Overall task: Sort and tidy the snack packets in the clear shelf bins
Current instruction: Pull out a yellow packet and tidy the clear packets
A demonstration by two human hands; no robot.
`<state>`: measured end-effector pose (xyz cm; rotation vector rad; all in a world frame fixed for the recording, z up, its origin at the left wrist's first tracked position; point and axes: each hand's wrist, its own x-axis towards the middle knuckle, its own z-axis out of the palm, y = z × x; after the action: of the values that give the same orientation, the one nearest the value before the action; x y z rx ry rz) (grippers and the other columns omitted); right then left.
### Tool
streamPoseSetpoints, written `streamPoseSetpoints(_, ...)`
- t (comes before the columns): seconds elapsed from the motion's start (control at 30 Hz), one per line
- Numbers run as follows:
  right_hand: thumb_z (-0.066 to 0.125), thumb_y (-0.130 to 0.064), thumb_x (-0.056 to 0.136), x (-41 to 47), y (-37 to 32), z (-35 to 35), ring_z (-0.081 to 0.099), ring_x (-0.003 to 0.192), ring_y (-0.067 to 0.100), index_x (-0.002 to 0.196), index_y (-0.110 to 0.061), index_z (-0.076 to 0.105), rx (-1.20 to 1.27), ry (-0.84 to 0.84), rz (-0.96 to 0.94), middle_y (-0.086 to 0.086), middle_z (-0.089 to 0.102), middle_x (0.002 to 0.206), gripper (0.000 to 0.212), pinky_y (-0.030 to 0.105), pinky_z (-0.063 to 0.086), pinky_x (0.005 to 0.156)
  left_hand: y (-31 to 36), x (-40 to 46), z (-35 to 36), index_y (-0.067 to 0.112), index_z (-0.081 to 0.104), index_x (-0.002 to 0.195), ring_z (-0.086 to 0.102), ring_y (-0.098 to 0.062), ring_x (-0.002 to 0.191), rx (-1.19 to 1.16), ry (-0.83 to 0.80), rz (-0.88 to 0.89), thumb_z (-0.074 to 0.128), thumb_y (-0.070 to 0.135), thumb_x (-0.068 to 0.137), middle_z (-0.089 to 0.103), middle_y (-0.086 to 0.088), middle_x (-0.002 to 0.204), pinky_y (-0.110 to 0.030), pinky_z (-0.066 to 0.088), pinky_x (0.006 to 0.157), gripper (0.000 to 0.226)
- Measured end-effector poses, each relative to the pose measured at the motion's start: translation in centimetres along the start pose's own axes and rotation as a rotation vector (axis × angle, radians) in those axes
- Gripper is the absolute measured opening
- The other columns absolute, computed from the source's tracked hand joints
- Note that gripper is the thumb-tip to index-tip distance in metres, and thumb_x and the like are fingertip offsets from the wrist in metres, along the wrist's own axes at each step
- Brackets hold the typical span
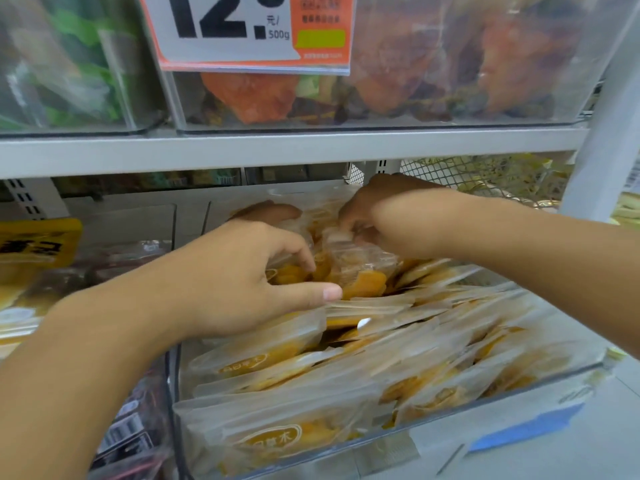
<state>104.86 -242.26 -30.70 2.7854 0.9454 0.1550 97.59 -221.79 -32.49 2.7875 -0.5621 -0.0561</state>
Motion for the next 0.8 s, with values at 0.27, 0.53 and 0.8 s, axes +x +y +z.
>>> streamPoseSetpoints(0.27,0.059,-0.047,0.094,-1.6,-2.1,0.3,0.046,0.067,0.025,0.068,-0.018,0.044,-0.087,0.208,0.125,-0.004,0.038,0.063,0.042,0.031,0.041,0.064,0.4,0.4,-0.3,0.044,0.065,0.089,0.052,-0.001,0.097,0.125,-0.021,-0.013,0.078,0.056,0.076,0.054,0.027,0.097,-0.027,0.046,0.086,0.022)
streamPoseSetpoints(0.53,0.073,-0.045,0.087,-2.0,-2.0,1.1,0.063,0.075,0.004,0.095,-0.024,0.074,0.34,-0.26,-0.119,-0.007,0.071,0.085,0.022,0.027,0.054,0.071,-0.3,0.2,0.2,0.045,0.061,0.077,0.052,-0.001,0.086,0.099,0.087,-0.046,0.079,0.048,0.079,0.055,0.024,0.089,-0.025,0.041,0.074,0.018)
streamPoseSetpoints(0.8,0.063,-0.005,0.081,-1.9,-1.0,0.8,0.061,0.064,0.024,0.065,-0.016,0.054,-0.045,0.018,-0.009,-0.002,0.059,0.066,0.022,0.034,0.051,0.056,-0.6,0.3,0.6,0.049,0.057,0.125,0.052,-0.009,0.124,0.091,0.093,-0.062,0.073,0.03,0.09,0.054,0.022,0.135,-0.028,0.044,0.104,0.043)
